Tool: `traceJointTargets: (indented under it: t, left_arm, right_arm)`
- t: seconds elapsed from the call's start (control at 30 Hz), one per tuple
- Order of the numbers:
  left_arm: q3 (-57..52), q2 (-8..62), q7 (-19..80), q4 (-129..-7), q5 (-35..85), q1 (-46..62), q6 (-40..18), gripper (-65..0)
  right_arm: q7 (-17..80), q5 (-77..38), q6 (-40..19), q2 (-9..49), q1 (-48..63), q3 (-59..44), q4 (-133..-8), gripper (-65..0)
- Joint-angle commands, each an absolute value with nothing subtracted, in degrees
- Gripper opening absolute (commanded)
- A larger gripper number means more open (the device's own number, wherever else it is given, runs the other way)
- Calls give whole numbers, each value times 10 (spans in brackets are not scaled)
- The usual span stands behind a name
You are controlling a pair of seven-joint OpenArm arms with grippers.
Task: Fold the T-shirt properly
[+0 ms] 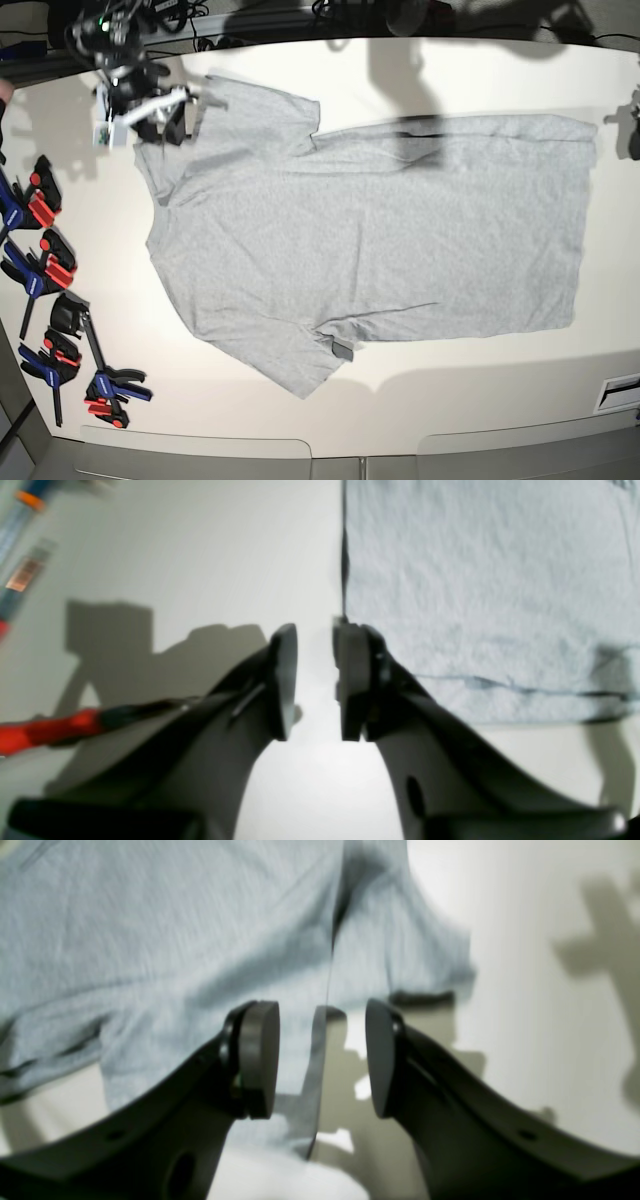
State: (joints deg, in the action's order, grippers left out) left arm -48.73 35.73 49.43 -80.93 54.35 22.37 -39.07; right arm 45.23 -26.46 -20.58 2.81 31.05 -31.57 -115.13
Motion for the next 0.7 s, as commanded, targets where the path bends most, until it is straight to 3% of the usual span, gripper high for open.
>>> traceJointTargets:
  t: [0.0,0.17,0.33,0.67]
  left_arm:
    - [-510,372,482,-818,558,224,-392,-490]
    - [-557,379,479,-818,561,240,-392,-484]
    - [-558,383,479,-818,561,249,-392,-484]
    - [-558,383,480,-818,573,249,-392,-484]
  right_arm:
    - [436,-274,-208,27,319,-321,-1152,-378]
    - [436,-316,-208,24,330,-323,-1073,-293]
    - [446,-376,-208,23,331,-323,-999,-294]
    - [541,-468,-238,24,331,-322,-995,-298]
